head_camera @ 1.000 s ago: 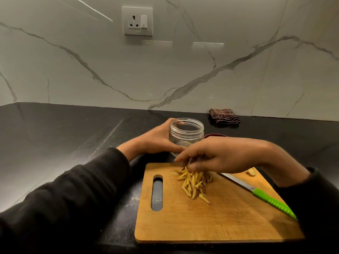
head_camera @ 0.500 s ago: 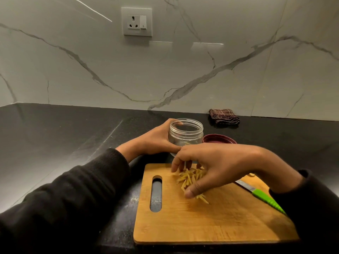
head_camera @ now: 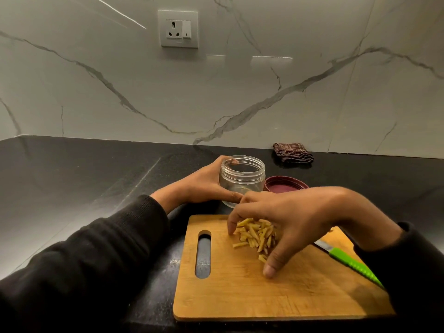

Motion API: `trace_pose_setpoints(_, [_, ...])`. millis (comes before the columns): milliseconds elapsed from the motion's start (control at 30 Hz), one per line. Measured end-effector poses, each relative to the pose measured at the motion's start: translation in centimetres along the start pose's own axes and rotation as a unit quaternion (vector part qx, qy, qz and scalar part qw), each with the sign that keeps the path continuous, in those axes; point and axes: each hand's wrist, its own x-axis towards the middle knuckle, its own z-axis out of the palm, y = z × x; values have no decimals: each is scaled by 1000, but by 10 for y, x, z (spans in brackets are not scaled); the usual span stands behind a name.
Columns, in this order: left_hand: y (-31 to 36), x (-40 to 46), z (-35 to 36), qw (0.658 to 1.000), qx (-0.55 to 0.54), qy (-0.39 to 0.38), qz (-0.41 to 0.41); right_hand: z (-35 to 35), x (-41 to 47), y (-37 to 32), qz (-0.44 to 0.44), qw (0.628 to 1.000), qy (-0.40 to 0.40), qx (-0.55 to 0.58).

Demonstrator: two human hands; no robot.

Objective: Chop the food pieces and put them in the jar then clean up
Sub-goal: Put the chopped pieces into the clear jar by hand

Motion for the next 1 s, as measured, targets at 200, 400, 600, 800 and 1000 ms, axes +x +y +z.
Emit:
trace_pose_setpoints(200, [0,-2,0,1000,8,2,3,4,8,0,-32,999,28,-4])
trace_pose_setpoints(400, [0,0,0,1000,9,-1,-6,-1,-2,3,-6,1000,5,26])
trace_pose_setpoints(600, [-1,0,0,1000,14,2,-2,4,5,0,-18,999,29,0])
trace_pose_setpoints(800, [0,0,0,1000,20,10,1,4,8,2,-36,998,55,19])
trace_pose_setpoints(1000, [1,0,1,1000,21,10,4,4,11,4,-48,993,106,31])
